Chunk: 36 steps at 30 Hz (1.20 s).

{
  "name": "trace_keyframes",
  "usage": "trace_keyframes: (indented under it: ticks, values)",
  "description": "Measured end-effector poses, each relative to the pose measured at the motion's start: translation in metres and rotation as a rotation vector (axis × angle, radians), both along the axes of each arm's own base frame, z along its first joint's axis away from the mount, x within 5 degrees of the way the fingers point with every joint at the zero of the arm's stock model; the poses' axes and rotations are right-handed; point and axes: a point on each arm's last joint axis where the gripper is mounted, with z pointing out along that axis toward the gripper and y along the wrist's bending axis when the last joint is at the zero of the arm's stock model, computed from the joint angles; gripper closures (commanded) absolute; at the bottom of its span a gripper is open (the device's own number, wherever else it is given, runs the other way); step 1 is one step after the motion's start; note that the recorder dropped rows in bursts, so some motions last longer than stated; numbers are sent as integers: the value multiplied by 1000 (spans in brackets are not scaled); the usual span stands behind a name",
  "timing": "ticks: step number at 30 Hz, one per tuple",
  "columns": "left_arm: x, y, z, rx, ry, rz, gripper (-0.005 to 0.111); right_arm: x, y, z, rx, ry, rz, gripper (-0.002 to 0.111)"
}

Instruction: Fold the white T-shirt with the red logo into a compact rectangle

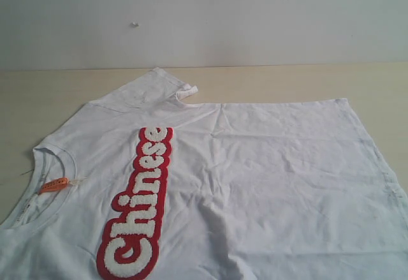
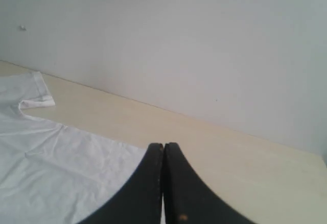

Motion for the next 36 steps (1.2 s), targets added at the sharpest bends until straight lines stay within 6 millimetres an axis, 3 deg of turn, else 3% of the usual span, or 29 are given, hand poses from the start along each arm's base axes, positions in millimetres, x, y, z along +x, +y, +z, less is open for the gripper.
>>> trace_keyframes:
  ticks: [8, 13, 19, 27, 36]
  values:
    - [43, -26, 23, 289, 134, -236, 107, 51, 4, -1, -234, 177, 93, 108]
    - [71, -45, 20, 535, 143, -430, 107, 72, 8, -16, -519, 376, 299, 108]
    - [109, -70, -18, 857, 262, -745, 107, 93, 19, -42, -663, 548, 599, 108]
    - [151, -86, -56, 1024, 364, -967, 107, 126, 25, -78, -660, 729, 767, 108]
    - [166, -89, -99, 1065, 567, -1099, 107, 147, 29, -123, -566, 913, 848, 108]
